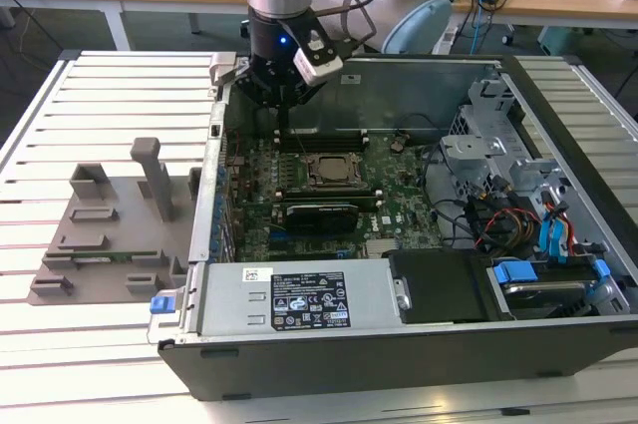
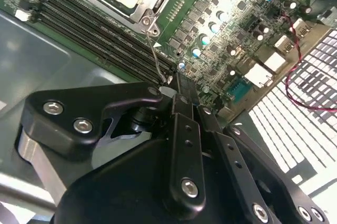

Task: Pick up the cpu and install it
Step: 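Install the first cpu locking lever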

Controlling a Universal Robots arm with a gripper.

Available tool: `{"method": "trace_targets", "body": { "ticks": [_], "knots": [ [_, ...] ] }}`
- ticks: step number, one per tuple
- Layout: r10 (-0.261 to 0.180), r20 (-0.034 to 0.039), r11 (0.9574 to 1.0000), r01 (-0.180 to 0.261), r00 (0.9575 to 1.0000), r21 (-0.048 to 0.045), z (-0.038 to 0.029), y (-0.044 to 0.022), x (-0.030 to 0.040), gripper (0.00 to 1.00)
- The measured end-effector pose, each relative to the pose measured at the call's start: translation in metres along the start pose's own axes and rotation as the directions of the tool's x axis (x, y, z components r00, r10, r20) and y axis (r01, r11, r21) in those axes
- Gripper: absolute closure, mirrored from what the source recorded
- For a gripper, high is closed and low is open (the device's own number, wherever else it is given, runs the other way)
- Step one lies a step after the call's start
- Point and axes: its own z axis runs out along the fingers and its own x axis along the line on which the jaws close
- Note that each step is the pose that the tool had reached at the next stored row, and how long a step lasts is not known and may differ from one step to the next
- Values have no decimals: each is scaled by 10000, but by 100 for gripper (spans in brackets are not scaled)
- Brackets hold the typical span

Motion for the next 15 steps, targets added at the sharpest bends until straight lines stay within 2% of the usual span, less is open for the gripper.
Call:
{"method": "trace_targets", "body": {
  "ticks": [2,4,7,15],
  "knots": [
    [0,-1,10000,0,10000,1,19,0,-2,89],
    [1,-2,10000,-1,10000,2,23,-5,-69,89],
    [0,-9,10000,0,10000,2,24,-10,-134,89],
    [0,-19,10000,0,10000,1,28,-19,-252,89]
  ]
}}
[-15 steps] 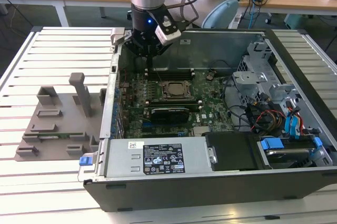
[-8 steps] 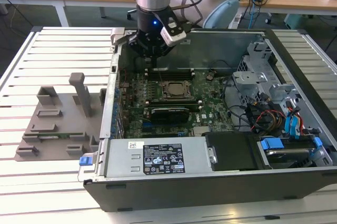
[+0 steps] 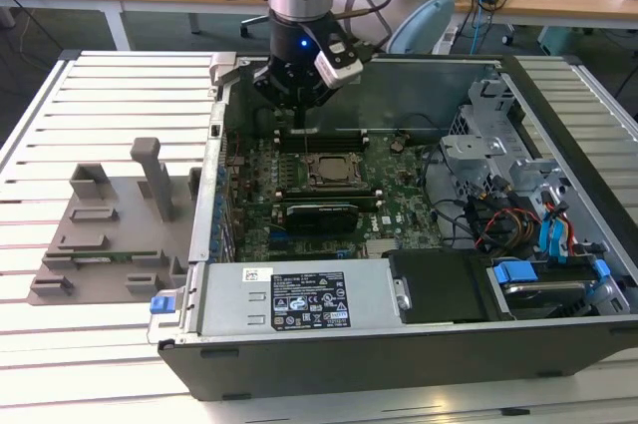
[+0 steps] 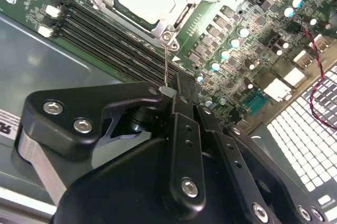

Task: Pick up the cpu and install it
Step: 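Install the first cpu locking lever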

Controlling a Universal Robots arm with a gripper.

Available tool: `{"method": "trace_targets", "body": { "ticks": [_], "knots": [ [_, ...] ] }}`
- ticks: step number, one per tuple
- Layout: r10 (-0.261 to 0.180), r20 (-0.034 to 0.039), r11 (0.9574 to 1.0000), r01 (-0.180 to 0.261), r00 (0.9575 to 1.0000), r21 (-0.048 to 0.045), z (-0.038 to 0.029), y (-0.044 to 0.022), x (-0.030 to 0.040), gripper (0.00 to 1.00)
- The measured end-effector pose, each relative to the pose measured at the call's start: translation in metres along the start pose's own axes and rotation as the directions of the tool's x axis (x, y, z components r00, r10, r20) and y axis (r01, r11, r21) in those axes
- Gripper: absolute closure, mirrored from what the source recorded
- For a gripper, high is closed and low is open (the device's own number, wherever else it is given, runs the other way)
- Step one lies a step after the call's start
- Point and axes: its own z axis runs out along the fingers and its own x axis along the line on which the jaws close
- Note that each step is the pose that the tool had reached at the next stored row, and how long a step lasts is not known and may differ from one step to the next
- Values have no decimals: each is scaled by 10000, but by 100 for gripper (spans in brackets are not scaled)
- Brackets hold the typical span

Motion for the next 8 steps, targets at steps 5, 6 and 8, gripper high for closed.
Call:
{"method": "trace_targets", "body": {
  "ticks": [5,6,8],
  "knots": [
    [1,-2,10000,-1,10000,0,3,-5,-64,89],
    [1,-3,10000,-1,10000,0,3,-6,-77,89],
    [0,-4,10000,0,10000,-1,5,-8,-109,89]
  ]
}}
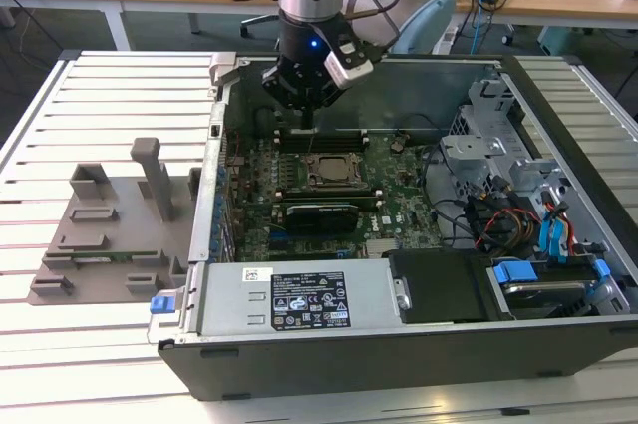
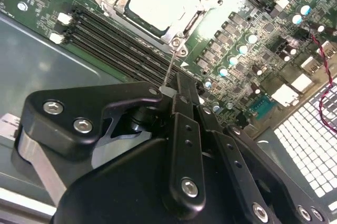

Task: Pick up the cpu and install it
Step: 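Install the first cpu locking lever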

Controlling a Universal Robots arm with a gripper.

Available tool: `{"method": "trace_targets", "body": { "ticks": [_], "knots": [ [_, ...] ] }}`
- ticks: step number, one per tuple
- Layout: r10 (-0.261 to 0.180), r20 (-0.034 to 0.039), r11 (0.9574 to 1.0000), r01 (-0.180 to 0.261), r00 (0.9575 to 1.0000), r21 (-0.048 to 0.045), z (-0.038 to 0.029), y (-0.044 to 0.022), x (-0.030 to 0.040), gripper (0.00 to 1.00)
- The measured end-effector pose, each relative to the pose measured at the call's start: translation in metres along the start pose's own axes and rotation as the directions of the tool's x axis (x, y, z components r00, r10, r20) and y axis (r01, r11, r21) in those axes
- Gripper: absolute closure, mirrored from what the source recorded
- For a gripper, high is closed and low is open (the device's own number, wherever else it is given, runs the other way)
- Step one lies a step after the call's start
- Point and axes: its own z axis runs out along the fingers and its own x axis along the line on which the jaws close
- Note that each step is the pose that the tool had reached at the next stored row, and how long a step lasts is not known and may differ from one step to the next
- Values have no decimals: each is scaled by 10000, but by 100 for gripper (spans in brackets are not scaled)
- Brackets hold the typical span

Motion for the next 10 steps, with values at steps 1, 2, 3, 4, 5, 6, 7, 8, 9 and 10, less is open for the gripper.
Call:
{"method": "trace_targets", "body": {
  "ticks": [1,2,3,4,5,6,7,8,9,10],
  "knots": [
    [-1,-1,10000,1,10000,0,0,-1,-12,89],
    [0,-3,10000,0,10000,1,1,-2,-30,89],
    [1,-3,10000,-1,10000,0,2,-3,-39,89],
    [1,-4,10000,-1,10000,0,3,-4,-51,89],
    [0,-6,10000,0,10000,0,4,-6,-74,89],
    [0,-5,10000,0,10000,-1,5,-6,-78,89],
    [0,-5,10000,0,10000,-1,6,-6,-81,89],
    [0,-6,10000,0,10000,0,7,-6,-84,89],
    [1,-5,10000,-1,10000,-1,8,-6,-87,89],
    [0,-7,10000,0,10000,0,9,-7,-95,89]
  ]
}}
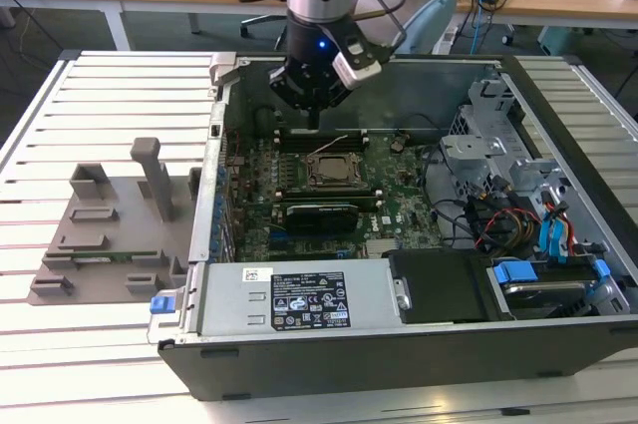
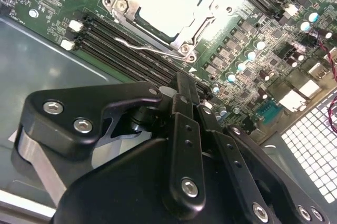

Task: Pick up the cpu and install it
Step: 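Install the first cpu locking lever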

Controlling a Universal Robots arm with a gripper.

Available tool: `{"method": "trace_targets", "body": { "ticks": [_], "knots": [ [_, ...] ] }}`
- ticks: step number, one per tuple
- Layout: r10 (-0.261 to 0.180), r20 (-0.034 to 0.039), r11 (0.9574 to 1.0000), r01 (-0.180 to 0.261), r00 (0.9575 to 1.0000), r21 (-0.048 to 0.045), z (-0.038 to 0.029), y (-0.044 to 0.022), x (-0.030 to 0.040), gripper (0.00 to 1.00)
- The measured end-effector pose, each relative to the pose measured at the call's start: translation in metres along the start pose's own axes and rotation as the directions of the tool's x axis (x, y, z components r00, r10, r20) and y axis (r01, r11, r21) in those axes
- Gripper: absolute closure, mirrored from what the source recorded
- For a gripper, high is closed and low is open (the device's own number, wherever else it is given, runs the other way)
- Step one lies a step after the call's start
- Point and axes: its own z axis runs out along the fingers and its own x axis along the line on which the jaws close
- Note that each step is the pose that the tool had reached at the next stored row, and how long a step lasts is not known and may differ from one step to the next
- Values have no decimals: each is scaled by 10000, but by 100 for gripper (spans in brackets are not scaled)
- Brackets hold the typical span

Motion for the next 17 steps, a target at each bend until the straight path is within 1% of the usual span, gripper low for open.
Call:
{"method": "trace_targets", "body": {
  "ticks": [6,9,12,13,15,17],
  "knots": [
    [0,-4,10000,0,10000,0,16,-2,-35,89],
    [0,-7,10000,0,10000,1,34,-3,-44,89],
    [1,-7,10000,-1,10000,1,35,-3,-44,89],
    [0,-6,10000,0,10000,-8,36,-4,-44,89],
    [0,1,10000,0,10000,-67,40,-27,-43,89],
    [0,4,9999,0,10000,-131,51,-90,-38,89]
  ]
}}
